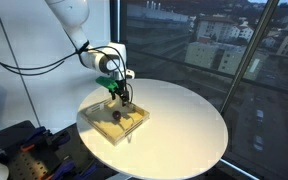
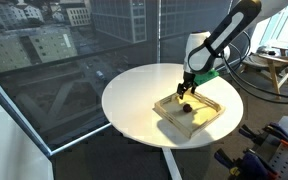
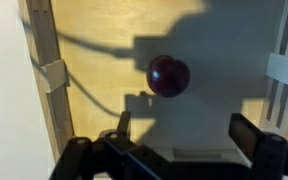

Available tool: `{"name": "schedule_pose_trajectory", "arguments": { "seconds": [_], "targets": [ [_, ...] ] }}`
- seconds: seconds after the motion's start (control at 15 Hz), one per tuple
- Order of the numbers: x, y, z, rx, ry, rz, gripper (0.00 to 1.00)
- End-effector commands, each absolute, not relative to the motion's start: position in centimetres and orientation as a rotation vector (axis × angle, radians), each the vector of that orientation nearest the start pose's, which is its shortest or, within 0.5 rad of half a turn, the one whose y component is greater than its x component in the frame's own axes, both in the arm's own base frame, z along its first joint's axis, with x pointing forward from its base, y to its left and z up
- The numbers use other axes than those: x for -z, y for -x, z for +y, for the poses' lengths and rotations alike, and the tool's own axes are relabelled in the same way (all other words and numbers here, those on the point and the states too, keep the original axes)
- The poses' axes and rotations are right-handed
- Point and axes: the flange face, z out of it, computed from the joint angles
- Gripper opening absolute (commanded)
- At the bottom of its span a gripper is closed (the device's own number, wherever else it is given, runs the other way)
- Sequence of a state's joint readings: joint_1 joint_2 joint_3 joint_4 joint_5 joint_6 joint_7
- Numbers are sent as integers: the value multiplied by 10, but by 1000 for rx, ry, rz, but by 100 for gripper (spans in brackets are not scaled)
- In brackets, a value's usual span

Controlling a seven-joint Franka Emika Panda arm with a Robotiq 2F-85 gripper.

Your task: Remove the plum from the wooden tray and place it on the table

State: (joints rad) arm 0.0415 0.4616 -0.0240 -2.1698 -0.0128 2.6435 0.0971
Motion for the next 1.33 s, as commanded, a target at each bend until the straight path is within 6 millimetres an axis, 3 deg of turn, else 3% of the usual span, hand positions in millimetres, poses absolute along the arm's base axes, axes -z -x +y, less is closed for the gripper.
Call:
{"name": "schedule_pose_trajectory", "arguments": {
  "seconds": [0.0,1.27],
  "targets": [
    [-168,-570,12,52,3154,120,100],
    [-117,-569,13,22,3170,115,100]
  ]
}}
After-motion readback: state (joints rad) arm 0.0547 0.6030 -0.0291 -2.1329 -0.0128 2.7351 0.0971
